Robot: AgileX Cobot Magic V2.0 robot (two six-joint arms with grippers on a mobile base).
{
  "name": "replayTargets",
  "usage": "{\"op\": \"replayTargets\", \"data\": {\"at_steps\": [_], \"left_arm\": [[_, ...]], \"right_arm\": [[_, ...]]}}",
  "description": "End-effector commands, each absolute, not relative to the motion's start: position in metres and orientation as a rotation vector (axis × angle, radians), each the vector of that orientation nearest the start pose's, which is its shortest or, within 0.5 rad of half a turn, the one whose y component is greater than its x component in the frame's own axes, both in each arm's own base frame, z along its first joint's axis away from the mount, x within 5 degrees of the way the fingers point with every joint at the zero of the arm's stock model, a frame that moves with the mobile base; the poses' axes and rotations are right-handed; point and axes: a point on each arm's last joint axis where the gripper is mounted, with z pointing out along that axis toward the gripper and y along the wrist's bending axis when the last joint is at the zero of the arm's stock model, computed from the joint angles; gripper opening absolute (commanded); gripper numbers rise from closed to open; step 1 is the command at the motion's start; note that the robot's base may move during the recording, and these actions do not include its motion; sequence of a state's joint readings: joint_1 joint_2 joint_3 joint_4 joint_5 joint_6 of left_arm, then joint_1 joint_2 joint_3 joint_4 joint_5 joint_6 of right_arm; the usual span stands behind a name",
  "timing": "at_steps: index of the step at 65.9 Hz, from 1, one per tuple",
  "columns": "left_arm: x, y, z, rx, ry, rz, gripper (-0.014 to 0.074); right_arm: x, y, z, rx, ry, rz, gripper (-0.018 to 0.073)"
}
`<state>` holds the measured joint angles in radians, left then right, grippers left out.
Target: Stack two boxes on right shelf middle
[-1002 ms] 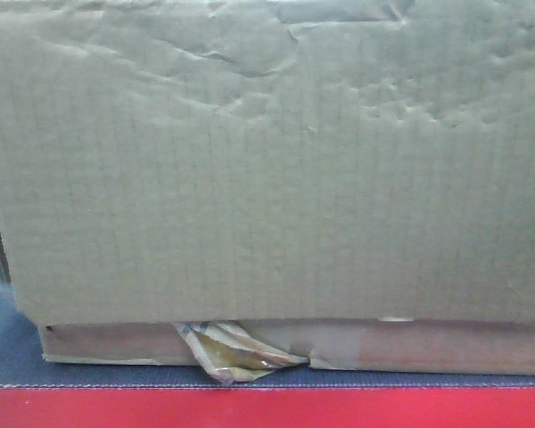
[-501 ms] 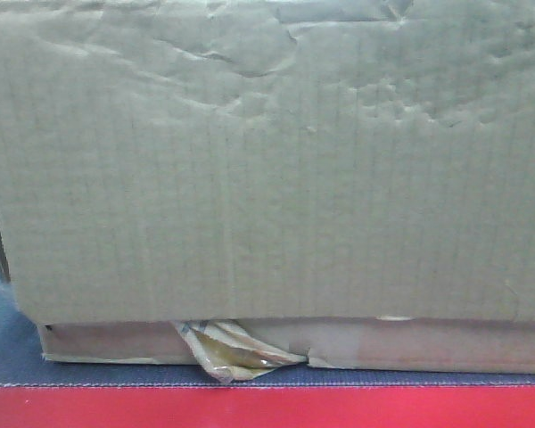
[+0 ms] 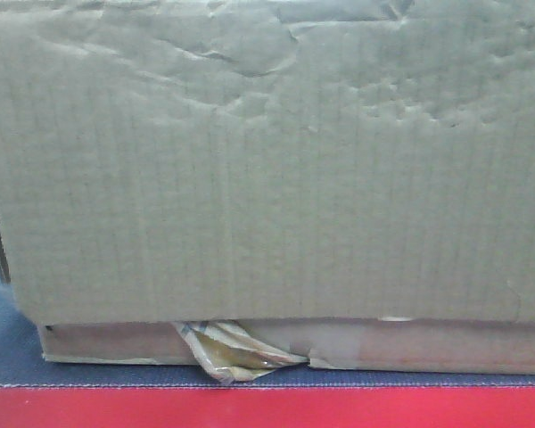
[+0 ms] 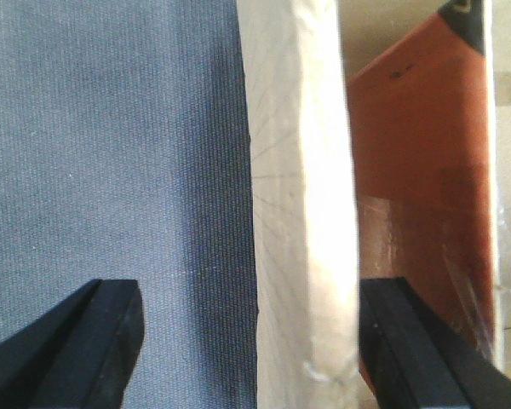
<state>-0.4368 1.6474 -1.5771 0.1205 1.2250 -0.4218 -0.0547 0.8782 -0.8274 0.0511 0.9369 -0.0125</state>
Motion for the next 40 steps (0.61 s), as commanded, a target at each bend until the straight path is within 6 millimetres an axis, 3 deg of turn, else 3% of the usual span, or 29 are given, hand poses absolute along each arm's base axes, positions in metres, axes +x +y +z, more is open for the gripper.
{"op": "replayTargets", "data": {"at_steps": [1, 16, 31, 40], "left_arm": [[0.314, -0.134, 0.345, 0.041, 2.755, -0.070, 0.0421], [0.314, -0.135, 0.345, 0.041, 2.756, -0.073, 0.0421], [0.314, -0.135, 0.345, 0.041, 2.756, -0.073, 0.0421], [0.314, -0.135, 0.345, 0.041, 2.756, -0.073, 0.0421]], "right_arm": [[0.169, -0.006, 0.341, 0.126, 2.471, 0.048, -0.0160], [0.211, -0.005, 0.390, 0.211, 2.458, 0.092, -0.0151], [0.255, 0.018, 0.403, 0.199, 2.538, 0.016, -0.0143], [0.274, 0.044, 0.409, 0.155, 2.541, -0.008, -0.0143]]}}
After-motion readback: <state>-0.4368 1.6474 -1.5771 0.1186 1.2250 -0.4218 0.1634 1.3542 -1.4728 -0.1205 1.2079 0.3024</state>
